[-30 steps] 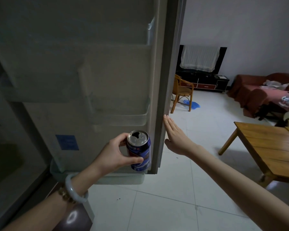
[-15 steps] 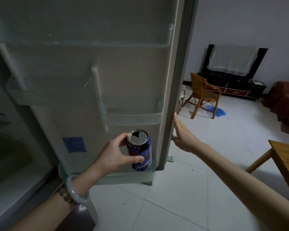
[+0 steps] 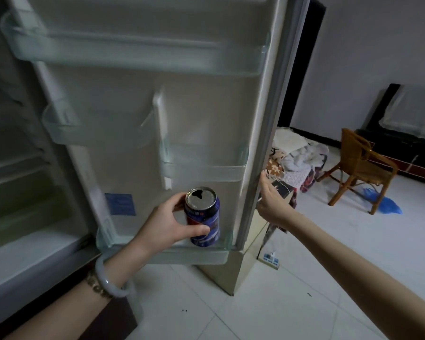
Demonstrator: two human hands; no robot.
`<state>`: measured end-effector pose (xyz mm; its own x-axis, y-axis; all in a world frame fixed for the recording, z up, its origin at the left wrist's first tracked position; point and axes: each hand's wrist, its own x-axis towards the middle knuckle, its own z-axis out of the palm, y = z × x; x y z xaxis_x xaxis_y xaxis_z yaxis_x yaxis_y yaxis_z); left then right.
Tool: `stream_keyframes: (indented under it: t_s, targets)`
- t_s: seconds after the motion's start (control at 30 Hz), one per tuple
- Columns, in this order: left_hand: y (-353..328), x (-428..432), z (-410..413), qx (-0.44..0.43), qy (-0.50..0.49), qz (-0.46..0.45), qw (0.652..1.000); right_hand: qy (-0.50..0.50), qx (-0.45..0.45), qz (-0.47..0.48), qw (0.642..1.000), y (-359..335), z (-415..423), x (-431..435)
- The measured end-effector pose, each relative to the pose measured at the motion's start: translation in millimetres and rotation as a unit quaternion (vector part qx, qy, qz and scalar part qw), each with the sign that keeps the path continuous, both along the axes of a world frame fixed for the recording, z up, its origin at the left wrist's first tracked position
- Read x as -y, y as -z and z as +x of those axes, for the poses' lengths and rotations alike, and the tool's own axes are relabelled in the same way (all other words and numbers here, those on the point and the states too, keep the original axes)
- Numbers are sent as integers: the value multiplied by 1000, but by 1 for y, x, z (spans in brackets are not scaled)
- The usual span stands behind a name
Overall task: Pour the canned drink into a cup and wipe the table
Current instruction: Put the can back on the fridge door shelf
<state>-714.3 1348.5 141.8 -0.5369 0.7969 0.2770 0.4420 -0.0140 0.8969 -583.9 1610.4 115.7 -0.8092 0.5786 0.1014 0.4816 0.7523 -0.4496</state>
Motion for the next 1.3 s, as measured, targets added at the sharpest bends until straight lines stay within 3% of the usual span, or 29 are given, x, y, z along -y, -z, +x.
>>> stream_keyframes:
  t_s: [0.3, 0.57, 0.73, 0.97, 1.1, 1.17, 1.3]
  targets:
    - [-4, -13, -3, 20, -81, -9, 996, -64, -19, -43, 997, -4, -28, -39]
    - [-12, -10, -17, 15, -106, -25, 994, -90, -96, -177, 975, -5, -47, -66]
    - [-16, -9, -25, 16, -110, -14, 994, -88, -89, -131, 983, 1, -53, -77]
    - [-32, -9, -31, -7, -102, -11, 995, -88, -13, -32, 995, -20, -48, -71]
    - [-48, -9, -35, -15, -94, -6, 995, -117, 83, -45, 989, -70, -34, -62]
    - [-58, -8, -39, -19, -85, -10, 996, -123, 135, 5, 983, -105, -27, -54]
    - [-85, -7, -47, -29, -62, -18, 997, -146, 95, 98, 980, -170, -19, -21]
